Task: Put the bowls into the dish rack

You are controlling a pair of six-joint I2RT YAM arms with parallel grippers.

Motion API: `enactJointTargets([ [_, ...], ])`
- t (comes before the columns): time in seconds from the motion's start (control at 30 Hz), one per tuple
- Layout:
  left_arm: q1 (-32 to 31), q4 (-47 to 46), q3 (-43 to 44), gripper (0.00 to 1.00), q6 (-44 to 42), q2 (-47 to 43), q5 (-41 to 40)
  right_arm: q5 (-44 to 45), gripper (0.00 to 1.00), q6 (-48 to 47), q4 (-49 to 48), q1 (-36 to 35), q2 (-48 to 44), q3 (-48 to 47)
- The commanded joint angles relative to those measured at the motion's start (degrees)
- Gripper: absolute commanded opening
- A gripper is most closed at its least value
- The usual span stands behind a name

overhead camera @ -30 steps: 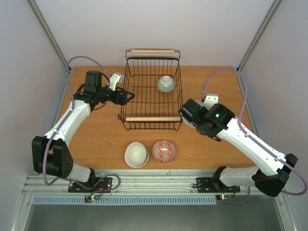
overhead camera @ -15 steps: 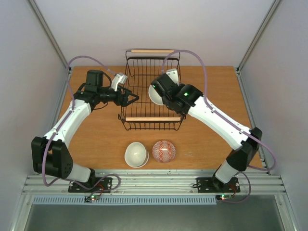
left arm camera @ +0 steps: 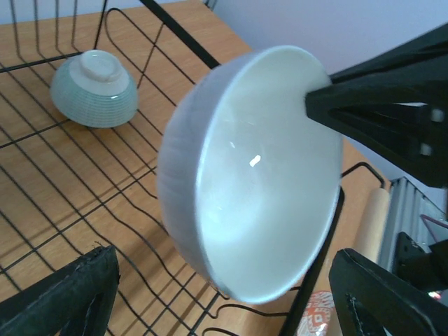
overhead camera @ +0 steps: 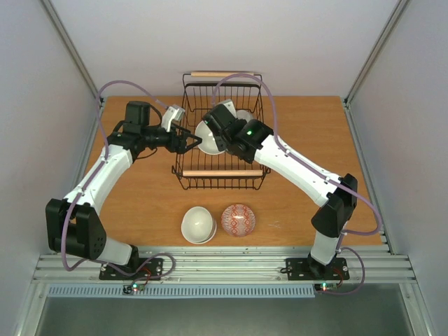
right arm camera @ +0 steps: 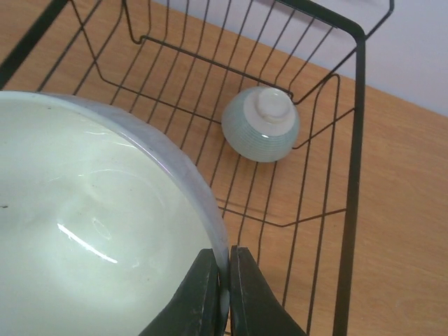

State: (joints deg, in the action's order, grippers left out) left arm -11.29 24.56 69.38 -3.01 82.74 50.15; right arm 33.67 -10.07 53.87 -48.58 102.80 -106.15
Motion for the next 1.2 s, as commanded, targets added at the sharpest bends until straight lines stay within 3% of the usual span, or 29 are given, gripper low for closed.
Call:
enactJointTargets([
  [0.0, -0.22, -3.41, -0.46, 0.82, 0.71, -0.79, -6.05, -0.25, 0.01, -0.79, -4.02, -1.61, -1.89, -2.62],
  [0.23, -0.31, -4.01, -0.99, 0.79, 0.66, -0.69, -8.02, -1.92, 0.01, -1.5, -6.11, -3.47, -1.74, -2.29],
  [0.3, -0.31, -3.91, -0.95, 0.71, 0.44, -0.78, -8.05, -2.34, 0.01, -1.72, -6.58, -3.86, -1.56, -2.38],
  [0.37, -0.27, -3.83, -0.92, 0.57, 0.3, -0.74, -7.78, -3.0, 0.01, -2.11, -7.27, -4.21, -1.49, -2.23],
  [0.57, -0.31, -3.88, -1.12, 0.01, -0.23, -0.61, -7.54, -4.04, 0.01, -2.29, -8.1, -4.42, -0.9, -2.02],
  [0.73, -0.31, -3.39, -1.2, 0.0, -1.0, -0.78, -5.89, -4.14, 0.03, -2.69, -8.8, -4.42, -1.11, -1.3],
  [0.8, -0.31, -3.14, -1.1, 0.0, -1.44, -0.93, -5.12, -4.67, 0.16, -3.52, -10.15, -4.38, -2.07, 0.45],
  [0.9, -0.08, -3.08, -1.1, 0.01, -1.68, -1.11, -3.52, -8.5, 0.55, -4.96, -13.7, -3.9, -5.24, 4.94],
  [0.97, 0.48, -3.58, -1.22, 0.0, -1.65, -1.2, -1.47, -14.47, 0.73, -5.01, -16.44, -2.73, -8.04, 8.8],
  [1.07, 1.98, -6.46, -2.42, 0.0, -0.3, -1.35, 3.7, -25.29, 0.9, -3.69, -19.82, -0.21, -11.19, 13.29],
  [1.17, 3.27, -10.19, -4.11, 0.0, 2.06, -1.59, 7.87, -33.92, 0.98, -2.29, -21.88, 1.75, -13.21, 16.0],
])
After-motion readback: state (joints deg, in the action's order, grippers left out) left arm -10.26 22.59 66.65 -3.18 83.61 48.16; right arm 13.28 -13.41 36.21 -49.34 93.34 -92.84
